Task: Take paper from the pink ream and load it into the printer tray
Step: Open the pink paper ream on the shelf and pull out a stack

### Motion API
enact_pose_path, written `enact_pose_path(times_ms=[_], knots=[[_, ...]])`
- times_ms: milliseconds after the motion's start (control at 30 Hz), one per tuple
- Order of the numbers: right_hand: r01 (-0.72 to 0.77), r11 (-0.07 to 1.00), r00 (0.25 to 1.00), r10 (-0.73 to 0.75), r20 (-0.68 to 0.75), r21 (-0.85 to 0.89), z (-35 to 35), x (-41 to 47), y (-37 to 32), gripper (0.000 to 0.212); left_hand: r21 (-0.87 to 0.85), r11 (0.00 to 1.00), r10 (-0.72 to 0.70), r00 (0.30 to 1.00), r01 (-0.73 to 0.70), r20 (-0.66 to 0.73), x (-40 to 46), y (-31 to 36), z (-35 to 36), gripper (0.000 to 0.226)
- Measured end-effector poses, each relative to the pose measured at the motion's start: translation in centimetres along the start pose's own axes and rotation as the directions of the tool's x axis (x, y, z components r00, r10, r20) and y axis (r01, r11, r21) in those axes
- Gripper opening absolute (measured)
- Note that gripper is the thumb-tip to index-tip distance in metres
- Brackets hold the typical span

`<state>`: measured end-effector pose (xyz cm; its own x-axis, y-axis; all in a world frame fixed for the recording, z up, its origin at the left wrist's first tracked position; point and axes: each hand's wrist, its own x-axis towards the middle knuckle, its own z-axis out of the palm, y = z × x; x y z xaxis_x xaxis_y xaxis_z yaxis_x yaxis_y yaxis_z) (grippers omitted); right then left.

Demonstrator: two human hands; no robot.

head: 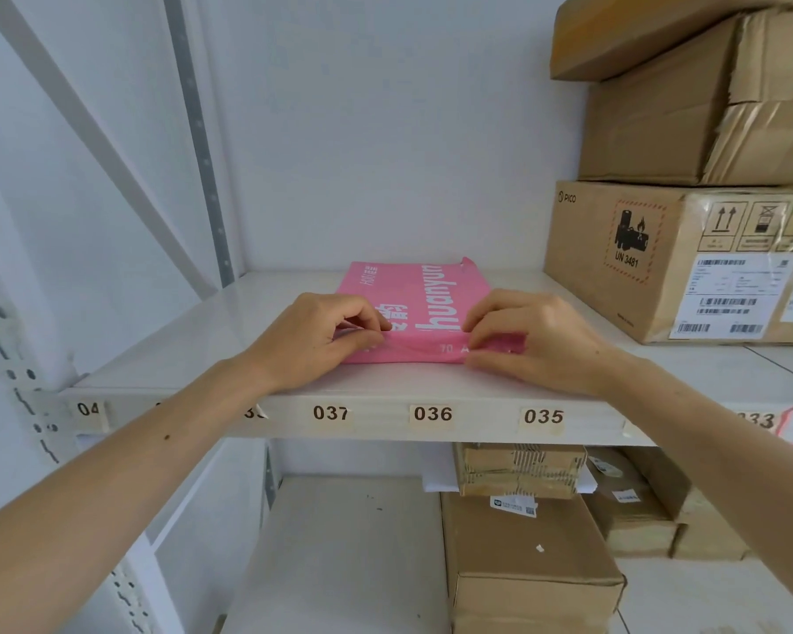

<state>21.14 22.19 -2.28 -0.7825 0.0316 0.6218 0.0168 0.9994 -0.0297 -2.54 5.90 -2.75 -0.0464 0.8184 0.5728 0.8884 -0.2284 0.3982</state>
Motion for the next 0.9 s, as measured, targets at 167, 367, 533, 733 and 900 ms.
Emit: enact_pose_path(times_ms=[167,367,533,733,900], knots=[[-0.109,0.987,0.993,0.113,-0.026,0.122,0.11,0.18,0.03,0.013,-0.075,0.996,-0.050,0.999,0.050,0.004,0.05,0.23,0.04,0.006],[-0.190,0.970,0.981,0.195,-0.018,0.151,0.06,0.39,-0.19,0.013,-0.155,0.985,-0.080,0.997,0.081,0.011,0.14,0.16,-0.04,0.006],[-0.219,0.961,0.974,0.225,-0.021,0.167,0.25,0.46,-0.14,0.014,-0.170,0.980,-0.097,0.995,0.102,0.036,0.22,0.10,-0.20,0.007],[-0.237,0.958,0.961,0.255,-0.104,0.158,0.22,0.76,0.38,0.016,-0.054,0.994,-0.100,0.995,0.099,-0.012,0.76,0.35,-0.57,0.011],[-0.274,0.939,0.950,0.298,-0.091,0.209,0.23,0.96,0.40,0.019,-0.098,0.993,-0.057,0.995,0.065,0.083,0.90,0.31,-0.87,0.013]])
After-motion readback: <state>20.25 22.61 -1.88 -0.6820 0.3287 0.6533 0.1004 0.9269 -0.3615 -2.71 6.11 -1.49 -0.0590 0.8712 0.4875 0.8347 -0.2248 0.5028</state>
